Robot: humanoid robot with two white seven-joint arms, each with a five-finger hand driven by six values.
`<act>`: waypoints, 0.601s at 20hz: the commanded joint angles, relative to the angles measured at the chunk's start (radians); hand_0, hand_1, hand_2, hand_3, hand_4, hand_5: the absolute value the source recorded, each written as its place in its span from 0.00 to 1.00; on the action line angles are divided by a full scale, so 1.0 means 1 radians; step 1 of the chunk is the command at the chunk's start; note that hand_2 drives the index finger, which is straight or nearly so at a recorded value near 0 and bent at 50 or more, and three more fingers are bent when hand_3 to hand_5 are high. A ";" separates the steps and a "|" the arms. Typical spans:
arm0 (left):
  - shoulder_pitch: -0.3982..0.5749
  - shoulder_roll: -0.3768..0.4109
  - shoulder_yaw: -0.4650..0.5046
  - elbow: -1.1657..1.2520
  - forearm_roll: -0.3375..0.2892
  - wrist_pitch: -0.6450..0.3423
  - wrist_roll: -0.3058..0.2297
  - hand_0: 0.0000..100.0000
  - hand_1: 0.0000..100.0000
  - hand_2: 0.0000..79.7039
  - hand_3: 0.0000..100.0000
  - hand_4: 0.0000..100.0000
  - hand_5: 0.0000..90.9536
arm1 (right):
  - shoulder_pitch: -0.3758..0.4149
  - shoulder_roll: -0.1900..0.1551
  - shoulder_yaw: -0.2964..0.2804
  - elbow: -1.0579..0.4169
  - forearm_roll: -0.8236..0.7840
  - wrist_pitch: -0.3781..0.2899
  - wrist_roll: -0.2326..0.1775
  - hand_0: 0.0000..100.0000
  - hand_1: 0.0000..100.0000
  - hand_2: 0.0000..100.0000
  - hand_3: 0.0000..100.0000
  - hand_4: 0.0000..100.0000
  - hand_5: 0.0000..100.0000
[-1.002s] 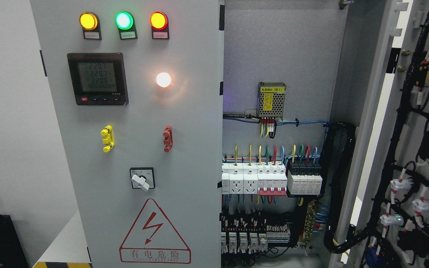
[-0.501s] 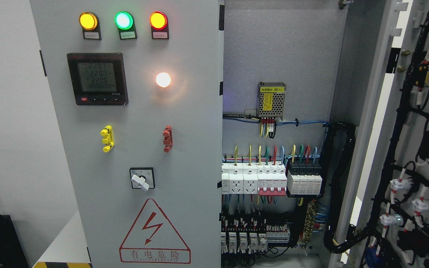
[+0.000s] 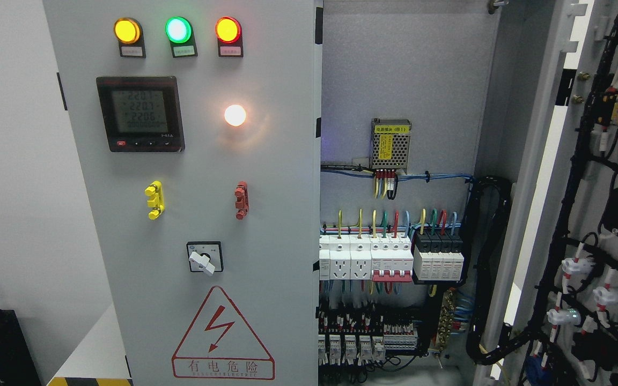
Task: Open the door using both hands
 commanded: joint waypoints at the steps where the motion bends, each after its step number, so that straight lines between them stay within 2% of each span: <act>1: -0.002 -0.036 0.003 -0.006 0.015 0.000 0.000 0.12 0.39 0.00 0.00 0.00 0.00 | 0.084 -0.117 0.051 -0.473 0.000 -0.064 0.000 0.12 0.39 0.00 0.00 0.00 0.00; 4: -0.002 -0.036 0.003 -0.006 0.015 0.000 0.000 0.12 0.39 0.00 0.00 0.00 0.00 | 0.059 -0.156 0.106 -0.494 0.001 -0.070 0.002 0.12 0.39 0.00 0.00 0.00 0.00; 6: -0.002 -0.036 0.005 -0.006 0.015 0.000 0.000 0.12 0.39 0.00 0.00 0.00 0.00 | 0.017 -0.170 0.145 -0.510 0.001 -0.091 0.002 0.12 0.39 0.00 0.00 0.00 0.00; 12: -0.002 -0.036 0.003 -0.006 0.015 0.000 0.000 0.12 0.39 0.00 0.00 0.00 0.00 | -0.131 -0.157 0.171 -0.523 0.001 -0.121 0.002 0.12 0.39 0.00 0.00 0.00 0.00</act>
